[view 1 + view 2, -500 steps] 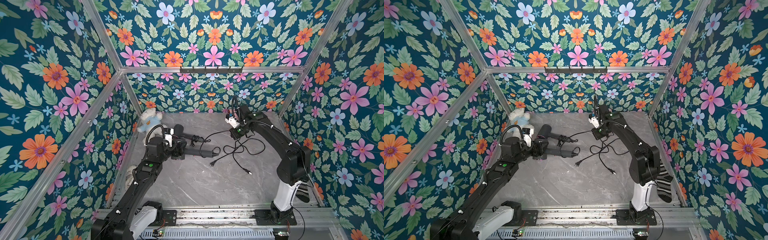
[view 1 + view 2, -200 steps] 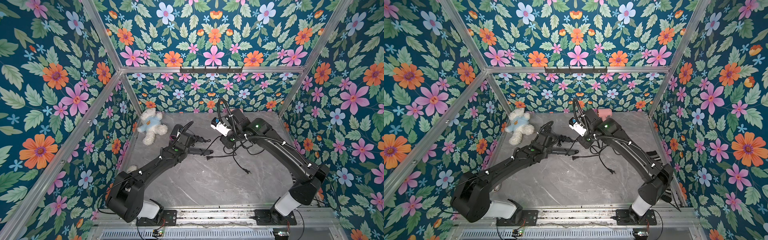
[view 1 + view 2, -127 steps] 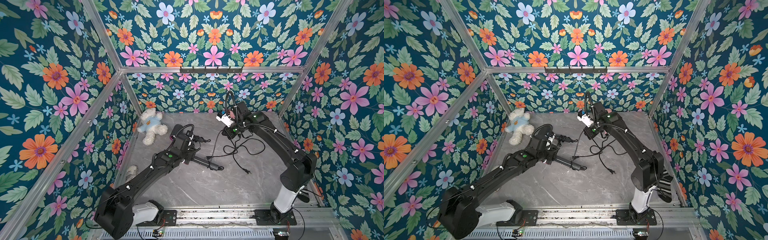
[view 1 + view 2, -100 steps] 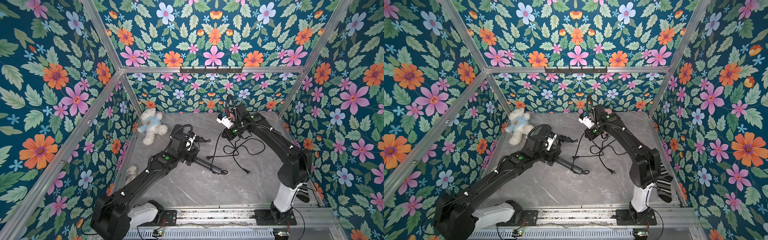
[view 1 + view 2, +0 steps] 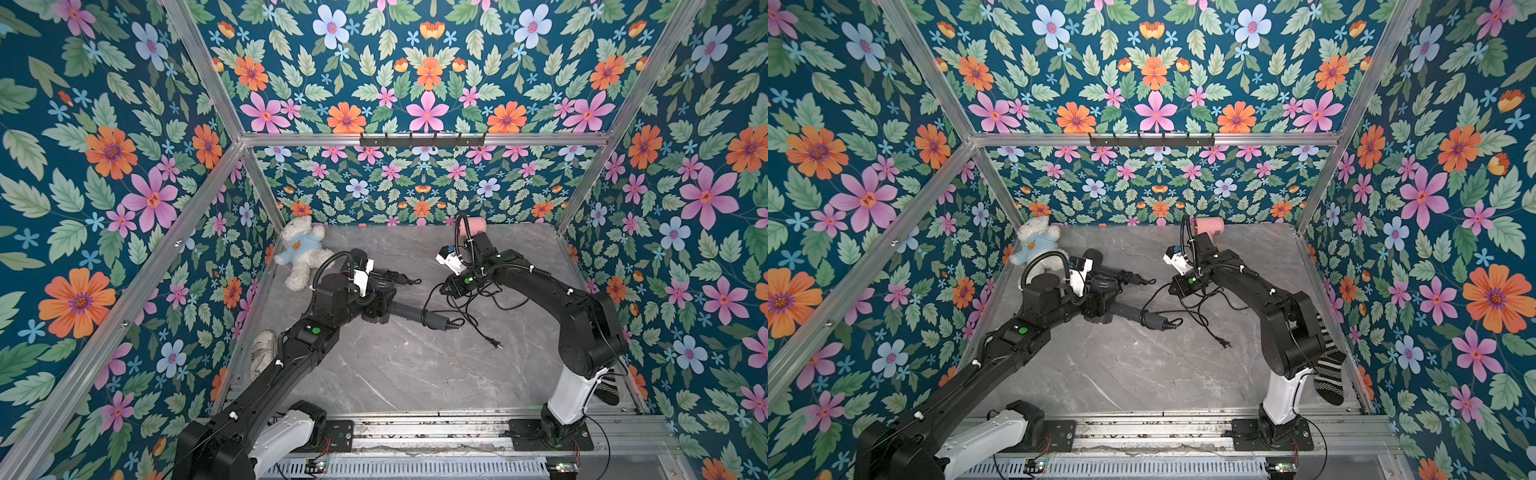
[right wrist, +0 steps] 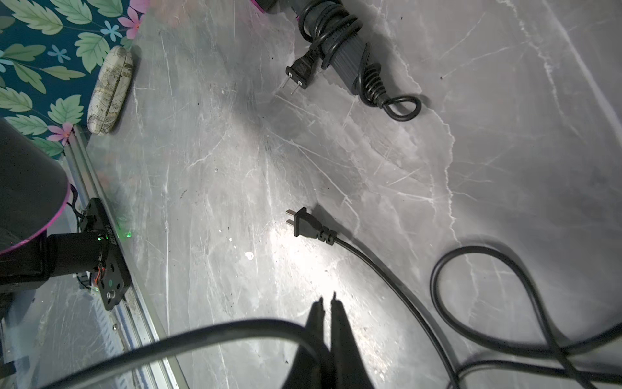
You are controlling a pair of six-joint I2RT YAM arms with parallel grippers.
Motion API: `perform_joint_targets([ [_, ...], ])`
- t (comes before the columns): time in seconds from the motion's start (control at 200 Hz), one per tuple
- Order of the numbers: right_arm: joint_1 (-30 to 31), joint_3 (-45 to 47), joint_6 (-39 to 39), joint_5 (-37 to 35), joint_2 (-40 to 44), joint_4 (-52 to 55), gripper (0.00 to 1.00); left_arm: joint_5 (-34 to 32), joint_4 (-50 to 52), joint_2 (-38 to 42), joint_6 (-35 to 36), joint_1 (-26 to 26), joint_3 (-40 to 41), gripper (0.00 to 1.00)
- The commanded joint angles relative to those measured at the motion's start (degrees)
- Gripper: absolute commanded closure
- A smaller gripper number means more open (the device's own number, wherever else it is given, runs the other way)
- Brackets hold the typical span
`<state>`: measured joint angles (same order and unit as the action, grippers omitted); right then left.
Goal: Wrap the cord around the hair dryer
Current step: Wrap the power cord around the hair dryer.
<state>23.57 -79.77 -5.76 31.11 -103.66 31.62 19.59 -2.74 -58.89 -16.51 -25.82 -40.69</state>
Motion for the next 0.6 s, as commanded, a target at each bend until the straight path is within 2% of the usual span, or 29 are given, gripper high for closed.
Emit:
perform_joint_targets([
  [0.0, -0.2, 3.3, 3.7, 1.7, 1.3, -7.7, 1.0, 0.9, -11.6, -1.1, -11.1, 0.5, 0.5, 1.0],
  [0.14, -0.1, 9.8, 8.8, 3.7, 4.7, -14.8, 1.0, -5.6, -15.0, -4.7, -20.5, 0.6, 1.4, 1.0],
  [0.34, -0.1, 16.7, 14.5, 3.5, 10.3, -21.9, 1.0, -18.2, -16.2, -8.5, -31.3, 0.5, 3.0, 1.0],
  [0.47, 1.3, 20.1, 18.5, 3.5, 12.5, -26.1, 1.0, -26.7, -14.4, -9.9, -35.1, -1.1, 3.6, 1.0],
  [0.595, 5.9, 19.4, 17.1, 0.3, 13.1, -21.7, 1.0, -37.1, -8.2, -10.5, -35.8, -3.0, 2.1, 1.0],
])
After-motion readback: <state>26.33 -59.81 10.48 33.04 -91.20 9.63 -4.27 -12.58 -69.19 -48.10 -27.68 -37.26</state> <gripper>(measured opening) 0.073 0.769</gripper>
